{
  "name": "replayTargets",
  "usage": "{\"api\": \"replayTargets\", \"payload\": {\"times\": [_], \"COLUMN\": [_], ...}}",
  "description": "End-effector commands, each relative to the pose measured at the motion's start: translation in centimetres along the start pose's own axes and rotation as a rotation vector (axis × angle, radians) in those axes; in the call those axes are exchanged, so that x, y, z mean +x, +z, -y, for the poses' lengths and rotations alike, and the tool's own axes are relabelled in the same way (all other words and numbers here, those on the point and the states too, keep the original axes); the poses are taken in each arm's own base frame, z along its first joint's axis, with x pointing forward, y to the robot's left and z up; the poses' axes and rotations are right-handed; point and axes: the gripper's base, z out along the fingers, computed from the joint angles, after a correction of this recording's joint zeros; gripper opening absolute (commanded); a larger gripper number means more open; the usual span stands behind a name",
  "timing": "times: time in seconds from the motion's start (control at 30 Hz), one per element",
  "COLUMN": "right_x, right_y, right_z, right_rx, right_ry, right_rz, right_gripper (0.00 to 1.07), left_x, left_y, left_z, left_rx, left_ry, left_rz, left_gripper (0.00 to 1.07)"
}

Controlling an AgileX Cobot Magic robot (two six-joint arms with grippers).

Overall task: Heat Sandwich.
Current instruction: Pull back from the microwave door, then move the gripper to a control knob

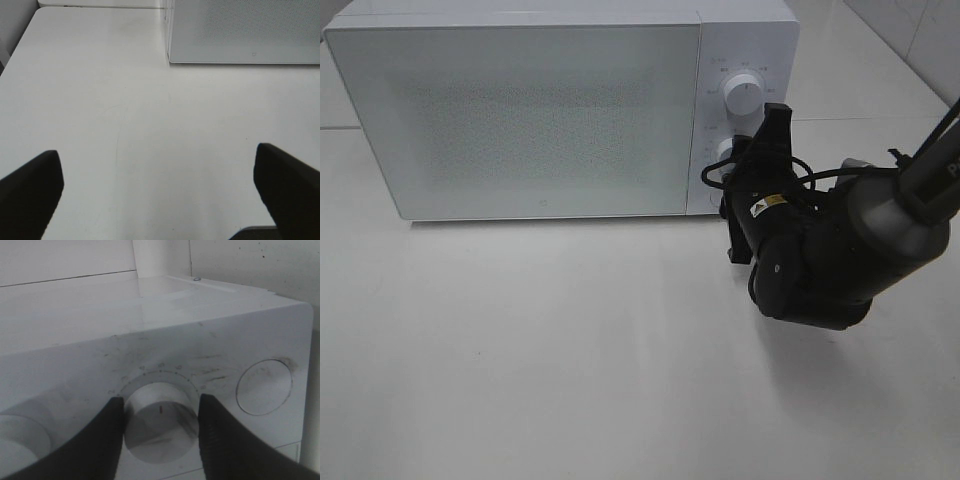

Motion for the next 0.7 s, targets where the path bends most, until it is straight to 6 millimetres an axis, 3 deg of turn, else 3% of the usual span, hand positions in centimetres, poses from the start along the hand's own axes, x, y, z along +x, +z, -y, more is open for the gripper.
{"api": "replayTargets", "payload": {"times": [0.03,0.43,0.57,0.7], "right_x": [1.31,1.30,1.25,0.91], "right_y": [-0.03,-0.03,-0.03,-0.01], "right_z": [-1.59,-1.59,-1.66,-1.66], "right_rx": [-0.137,-0.137,-0.144,-0.144], "right_ry": [-0.047,-0.047,-0.045,-0.070], "right_rz": [-0.086,-0.085,-0.079,-0.040], "right_gripper": [0.15,0.18,0.25,0.40], "left_x": [0.15,0.15,0.15,0.15], "left_y": [-0.34,-0.34,-0.34,-0.34], "left_z": [0.10,0.10,0.10,0.10], "left_rx": [0.007,0.007,0.007,0.007], "left_ry": [-0.004,-0.004,-0.004,-0.004], "left_rz": [0.035,0.035,0.035,0.035], "left_gripper": [0.98,0.98,0.98,0.98]}}
